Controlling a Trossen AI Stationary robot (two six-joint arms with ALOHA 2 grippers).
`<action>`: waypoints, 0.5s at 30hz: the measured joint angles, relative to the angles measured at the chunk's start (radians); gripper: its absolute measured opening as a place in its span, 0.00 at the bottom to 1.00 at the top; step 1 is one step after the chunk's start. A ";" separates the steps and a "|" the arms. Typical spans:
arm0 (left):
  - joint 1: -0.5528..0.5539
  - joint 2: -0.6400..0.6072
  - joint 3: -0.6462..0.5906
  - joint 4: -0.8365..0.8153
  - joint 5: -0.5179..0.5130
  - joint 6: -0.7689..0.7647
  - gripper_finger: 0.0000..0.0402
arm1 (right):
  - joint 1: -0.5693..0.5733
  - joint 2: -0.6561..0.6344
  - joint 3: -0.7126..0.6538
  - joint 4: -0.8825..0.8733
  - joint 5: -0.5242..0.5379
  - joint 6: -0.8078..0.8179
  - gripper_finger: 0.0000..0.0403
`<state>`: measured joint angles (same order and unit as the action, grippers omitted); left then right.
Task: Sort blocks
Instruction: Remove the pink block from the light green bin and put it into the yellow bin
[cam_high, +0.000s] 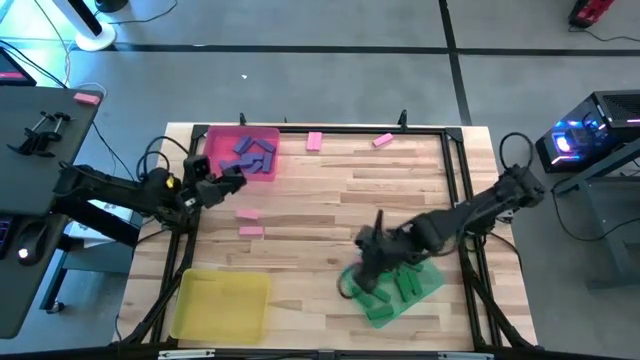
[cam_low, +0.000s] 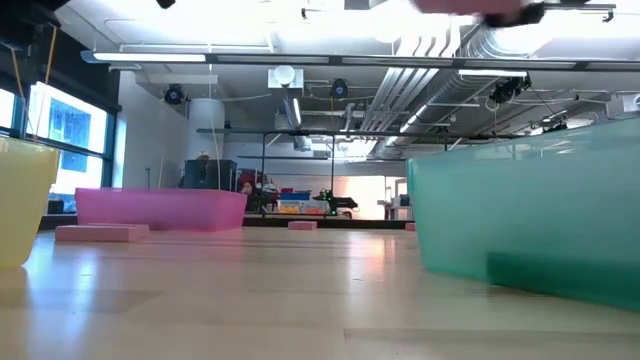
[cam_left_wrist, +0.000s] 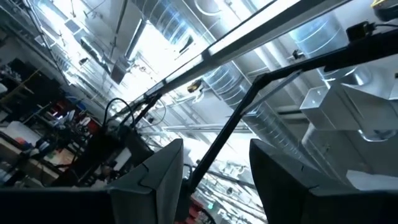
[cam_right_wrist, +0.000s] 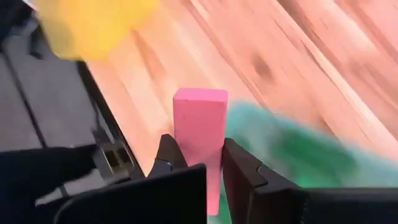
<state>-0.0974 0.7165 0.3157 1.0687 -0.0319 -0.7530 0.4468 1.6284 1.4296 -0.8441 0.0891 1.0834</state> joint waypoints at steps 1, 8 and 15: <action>0.000 -0.003 0.000 -0.001 0.000 -0.003 0.42 | -0.014 0.023 0.000 0.055 -0.005 -0.037 0.01; -0.003 -0.003 0.000 -0.002 0.000 -0.052 0.42 | -0.089 0.256 -0.001 0.550 -0.102 -0.254 0.00; -0.003 -0.001 0.000 -0.003 -0.001 -0.055 0.42 | -0.121 0.439 0.064 0.969 -0.086 -0.252 0.00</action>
<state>-0.1009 0.7155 0.3157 1.0658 -0.0329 -0.8082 0.3254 2.0673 1.4934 0.1247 0.0032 0.8319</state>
